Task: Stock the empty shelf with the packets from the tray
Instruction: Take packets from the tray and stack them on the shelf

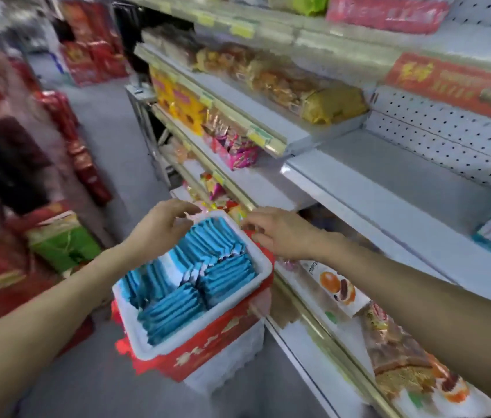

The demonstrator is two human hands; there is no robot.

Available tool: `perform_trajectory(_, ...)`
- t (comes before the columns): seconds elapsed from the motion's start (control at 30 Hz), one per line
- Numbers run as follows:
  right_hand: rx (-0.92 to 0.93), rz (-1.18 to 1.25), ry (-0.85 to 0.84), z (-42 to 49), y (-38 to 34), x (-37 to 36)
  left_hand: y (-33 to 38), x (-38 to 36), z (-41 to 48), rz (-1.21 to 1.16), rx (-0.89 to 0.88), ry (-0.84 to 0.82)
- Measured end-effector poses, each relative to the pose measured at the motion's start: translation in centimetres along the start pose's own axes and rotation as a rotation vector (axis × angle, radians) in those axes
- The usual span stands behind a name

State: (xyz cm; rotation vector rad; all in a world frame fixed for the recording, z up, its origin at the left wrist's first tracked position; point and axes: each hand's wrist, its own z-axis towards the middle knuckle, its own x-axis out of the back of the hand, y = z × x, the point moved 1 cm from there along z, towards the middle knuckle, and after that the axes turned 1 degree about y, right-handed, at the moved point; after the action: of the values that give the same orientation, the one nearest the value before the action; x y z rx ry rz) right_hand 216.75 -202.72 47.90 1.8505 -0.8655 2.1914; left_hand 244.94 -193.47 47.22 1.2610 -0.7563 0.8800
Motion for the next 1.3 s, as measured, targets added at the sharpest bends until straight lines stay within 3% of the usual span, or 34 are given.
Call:
perform_trajectory(0.2,0.106,0.090,-0.251,7.4,-7.8,-7.5,-6.3,2.6,-9.6,0.070,0.169,0.053)
perform_trajectory(0.37,0.008,0.075,-0.214,10.7,-11.8,-11.4,-9.8,3.0,-13.0,0.118,0.230,0.049)
perform_trajectory(0.63,-0.180,-0.065,-0.290,12.8,-12.7,-13.6,-11.2,3.0,-14.1,0.130,0.258,0.028)
perform_trajectory(0.87,-0.073,-0.041,-0.199,13.4,-13.8,-15.1,-12.1,2.8,-14.7,0.152,0.254,0.022)
perform_trajectory(1.3,-0.002,-0.225,-0.220,13.4,-15.6,-16.0,-10.8,1.9,-12.0,0.241,0.117,-0.018)
